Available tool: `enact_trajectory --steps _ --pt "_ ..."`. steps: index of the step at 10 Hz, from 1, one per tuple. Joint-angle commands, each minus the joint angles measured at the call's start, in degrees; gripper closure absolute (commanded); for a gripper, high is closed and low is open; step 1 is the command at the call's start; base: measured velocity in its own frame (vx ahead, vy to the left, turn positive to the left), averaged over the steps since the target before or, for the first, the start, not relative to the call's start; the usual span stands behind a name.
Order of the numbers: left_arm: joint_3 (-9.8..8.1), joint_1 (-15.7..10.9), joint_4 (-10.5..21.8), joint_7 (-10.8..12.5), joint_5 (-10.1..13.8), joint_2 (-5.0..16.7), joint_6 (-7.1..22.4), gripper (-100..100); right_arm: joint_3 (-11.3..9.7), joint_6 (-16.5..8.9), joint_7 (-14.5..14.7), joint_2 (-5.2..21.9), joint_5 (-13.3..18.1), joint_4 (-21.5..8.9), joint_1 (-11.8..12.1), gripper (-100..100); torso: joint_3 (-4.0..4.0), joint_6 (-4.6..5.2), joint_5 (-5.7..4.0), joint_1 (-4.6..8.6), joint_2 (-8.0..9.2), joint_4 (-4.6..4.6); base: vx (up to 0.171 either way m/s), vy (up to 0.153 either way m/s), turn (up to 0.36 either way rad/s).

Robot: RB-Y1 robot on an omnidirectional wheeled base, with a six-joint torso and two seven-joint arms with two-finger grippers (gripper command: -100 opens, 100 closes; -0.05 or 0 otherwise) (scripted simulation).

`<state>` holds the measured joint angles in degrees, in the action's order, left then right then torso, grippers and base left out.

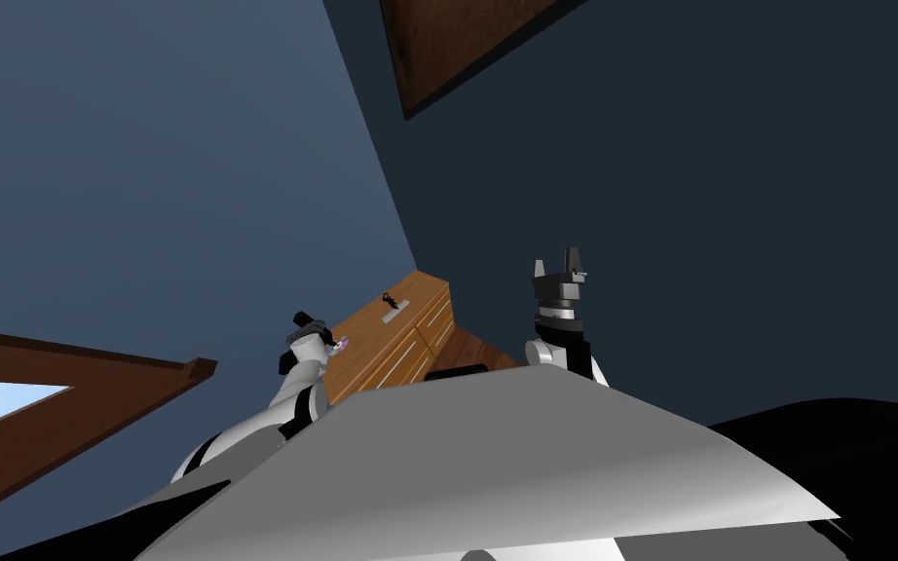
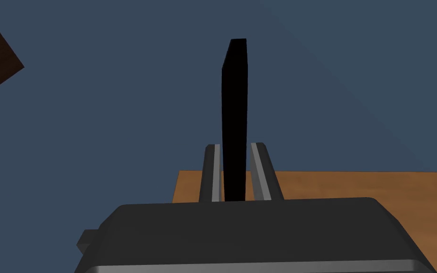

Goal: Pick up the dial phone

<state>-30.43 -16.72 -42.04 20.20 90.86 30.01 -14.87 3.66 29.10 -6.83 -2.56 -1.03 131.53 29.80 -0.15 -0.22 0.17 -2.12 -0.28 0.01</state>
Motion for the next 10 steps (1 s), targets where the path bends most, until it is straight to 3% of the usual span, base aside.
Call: enact_trajectory --steps 1,2,4,5,6,7,8,10 --pt "-1.67 -2.5 0.6 -1.8 -0.7 -1.3 -2.7 100 0.0 0.0 0.0 0.0 0.0 0.0 0.0 0 0.0 0.0 0.0 0.0 0.0 0.0 -0.112 0.147 -0.117" --pt "-3.16 -4.1 3.3 -1.6 -3.5 -3.7 -4.4 100 0.0 0.0 0.0 0.0 0.0 0.0 0.0 0 -0.02 -0.08 -0.07 -0.25 -0.11 0.07 -0.139 0.19 -0.189" --pt "-3.16 -6.4 3.4 -1.6 -4.2 -3.7 -6.4 100 0.0 0.0 0.0 0.0 0.0 0.0 0.0 0 -0.06 -0.2 -0.02 -0.87 -0.21 0.09 -0.118 0.117 -0.054" --pt "-4.66 -8.6 6.0 -1.4 -6.5 -6.0 -8.3 100 0.0 0.0 0.0 0.0 0.0 0.0 0.0 0 -0.12 -0.38 -0.21 -0.75 -0.39 0.14 -0.127 0.094 -0.097" --pt "-4.66 -10.2 6.1 -1.4 -7.7 -6.0 -9.8 100 0.0 0.0 0.0 0.0 0.0 0.0 0.0 0 -0.08 -0.33 -0.16 -0.86 -0.29 0.14 -0.137 0.103 -0.116" --pt "-4.66 -10.3 6.1 -1.4 -7.7 -6.0 -10.2 100 0.0 0.0 0.0 0.0 0.0 0.0 0.0 0 -0.02 -0.37 -0.22 -0.88 -0.26 0.2 -0.071 0.056 -0.024" --pt "-6.16 -12.7 8.8 -1.2 -10.2 -8.4 -12.3 100 0.0 0.0 0.0 0.0 0.0 0.0 0.0 0 -0.08 -0.45 -0.26 -0.76 -0.38 0.18 -0.126 0.153 -0.101" --pt "-6.16 -14.1 8.8 -1.2 -11.3 -8.4 -13.9 100 0.0 0.0 0.0 0.0 0.0 0.0 0.0 0 0.02 -0.38 -0.21 -0.97 -0.19 0.23 -0.113 0.086 -0.086"
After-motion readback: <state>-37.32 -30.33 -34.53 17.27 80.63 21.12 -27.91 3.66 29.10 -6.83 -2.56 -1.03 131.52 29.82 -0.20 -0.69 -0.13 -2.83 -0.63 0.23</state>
